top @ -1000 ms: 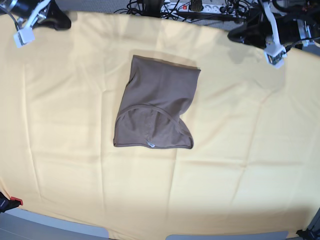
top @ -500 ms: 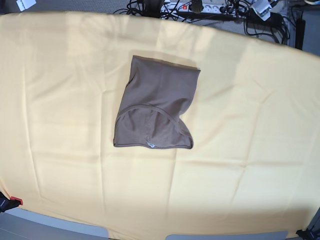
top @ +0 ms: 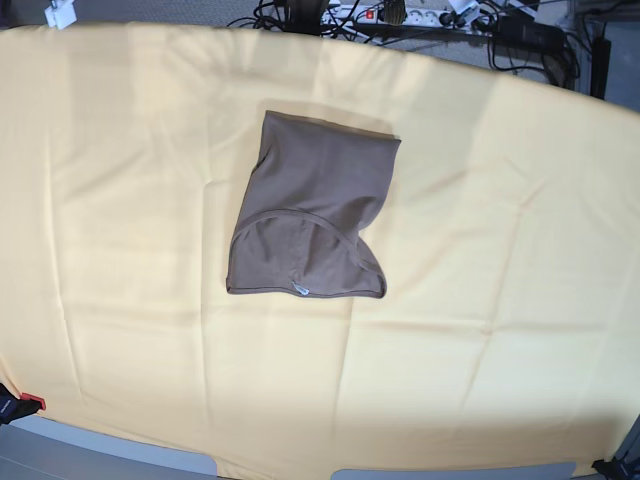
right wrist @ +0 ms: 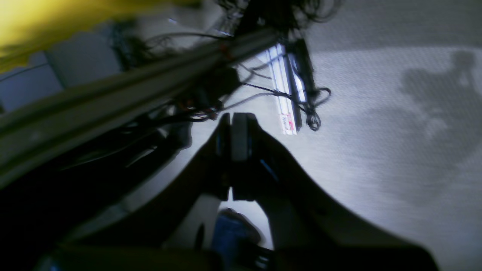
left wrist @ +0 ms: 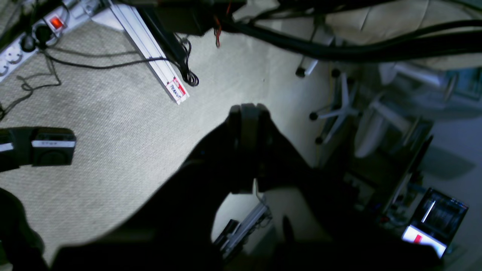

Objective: Fold the T-shirt properly

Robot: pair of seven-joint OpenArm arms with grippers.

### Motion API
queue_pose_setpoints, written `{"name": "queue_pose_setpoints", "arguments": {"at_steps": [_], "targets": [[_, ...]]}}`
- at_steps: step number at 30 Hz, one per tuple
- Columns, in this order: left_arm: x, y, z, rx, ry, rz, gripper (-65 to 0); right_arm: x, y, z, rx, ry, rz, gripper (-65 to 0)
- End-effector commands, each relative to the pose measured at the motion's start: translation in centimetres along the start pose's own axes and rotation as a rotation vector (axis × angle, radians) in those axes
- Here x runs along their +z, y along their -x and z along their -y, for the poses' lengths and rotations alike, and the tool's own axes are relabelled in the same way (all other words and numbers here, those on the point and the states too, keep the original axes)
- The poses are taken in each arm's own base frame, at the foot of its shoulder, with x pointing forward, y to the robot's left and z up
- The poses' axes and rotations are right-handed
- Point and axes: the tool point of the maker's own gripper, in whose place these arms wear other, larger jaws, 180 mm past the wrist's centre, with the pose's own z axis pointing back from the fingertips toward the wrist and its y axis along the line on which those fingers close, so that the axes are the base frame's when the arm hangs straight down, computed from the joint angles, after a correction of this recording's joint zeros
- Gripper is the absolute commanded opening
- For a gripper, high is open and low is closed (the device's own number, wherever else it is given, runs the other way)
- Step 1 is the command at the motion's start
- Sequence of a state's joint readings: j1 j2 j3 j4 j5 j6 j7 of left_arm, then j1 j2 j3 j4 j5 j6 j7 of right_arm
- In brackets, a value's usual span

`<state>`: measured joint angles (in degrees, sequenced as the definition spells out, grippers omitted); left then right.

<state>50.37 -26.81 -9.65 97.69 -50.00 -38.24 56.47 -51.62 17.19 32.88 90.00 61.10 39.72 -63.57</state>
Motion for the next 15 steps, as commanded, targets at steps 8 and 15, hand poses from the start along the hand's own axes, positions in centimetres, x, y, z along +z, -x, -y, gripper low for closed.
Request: {"name": "queue_pose_setpoints", "arguments": {"at_steps": [8,15], "targets": [[-2.0,1.3,-3.5,0.098,-0.002,-0.032,-65.0,-4.9,1.6,2.5,0.074,0.080,-0.047,-65.0],[-3.3,3.4,-7.6,0.192,-0.091,-0.045,-65.0,-9.2,6.2,4.0,0.127,0.104,-0.155,-65.0]]}}
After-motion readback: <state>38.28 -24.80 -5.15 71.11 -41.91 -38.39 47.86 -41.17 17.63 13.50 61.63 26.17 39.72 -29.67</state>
